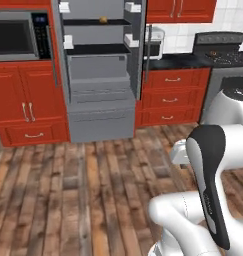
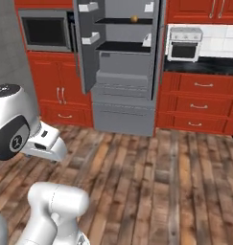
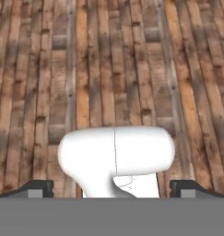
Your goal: Place the cold items (potato and mushroom) from the fridge in one tupperware on the dining counter. Place the warm items (hot dog and kebab skewer) in the stove area in another tupperware.
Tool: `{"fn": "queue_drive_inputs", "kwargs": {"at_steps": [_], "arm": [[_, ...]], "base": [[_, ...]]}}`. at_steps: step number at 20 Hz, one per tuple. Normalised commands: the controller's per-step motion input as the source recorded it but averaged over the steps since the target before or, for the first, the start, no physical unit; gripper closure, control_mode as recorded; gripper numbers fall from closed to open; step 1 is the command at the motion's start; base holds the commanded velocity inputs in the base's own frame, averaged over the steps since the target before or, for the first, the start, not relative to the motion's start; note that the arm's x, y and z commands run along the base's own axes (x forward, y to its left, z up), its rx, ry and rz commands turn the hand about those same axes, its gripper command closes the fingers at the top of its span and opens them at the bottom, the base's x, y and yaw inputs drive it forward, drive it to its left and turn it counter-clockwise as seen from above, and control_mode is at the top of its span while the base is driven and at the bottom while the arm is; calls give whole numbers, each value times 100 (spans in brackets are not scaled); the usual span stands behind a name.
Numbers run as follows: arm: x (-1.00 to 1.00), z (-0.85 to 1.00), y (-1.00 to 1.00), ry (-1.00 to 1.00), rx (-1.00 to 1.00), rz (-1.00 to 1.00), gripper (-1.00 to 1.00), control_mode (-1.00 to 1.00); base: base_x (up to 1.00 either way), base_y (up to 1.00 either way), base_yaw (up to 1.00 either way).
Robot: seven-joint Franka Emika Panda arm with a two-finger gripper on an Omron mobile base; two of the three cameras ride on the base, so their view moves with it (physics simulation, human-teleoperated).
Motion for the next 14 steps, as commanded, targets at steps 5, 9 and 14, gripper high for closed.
{"fn": "queue_drive_inputs", "kwargs": {"at_steps": [5, 9, 14], "arm": [[0, 0, 0, 0, 0, 0, -100, 100], [0, 0, 0, 0, 0, 0, -100, 100], [0, 0, 0, 0, 0, 0, -100, 100]], "base": [[100, 0, -4], [100, 1, -2], [100, 9, 0]]}}
